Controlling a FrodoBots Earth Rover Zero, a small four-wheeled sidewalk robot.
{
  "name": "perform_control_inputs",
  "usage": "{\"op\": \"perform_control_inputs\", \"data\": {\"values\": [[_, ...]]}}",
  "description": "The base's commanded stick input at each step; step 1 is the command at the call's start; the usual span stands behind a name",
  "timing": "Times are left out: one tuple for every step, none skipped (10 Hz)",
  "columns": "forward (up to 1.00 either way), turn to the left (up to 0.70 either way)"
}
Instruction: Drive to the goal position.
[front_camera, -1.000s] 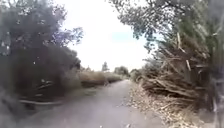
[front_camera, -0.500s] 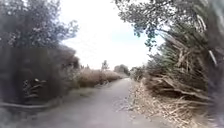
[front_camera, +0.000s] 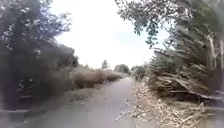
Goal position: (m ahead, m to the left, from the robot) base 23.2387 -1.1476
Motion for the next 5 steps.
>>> {"op": "perform_control_inputs", "data": {"values": [[0.7, 0.0], [0.7, 0.0], [0.7, 0.0], [0.7, 0.0], [0.7, 0.0]]}}
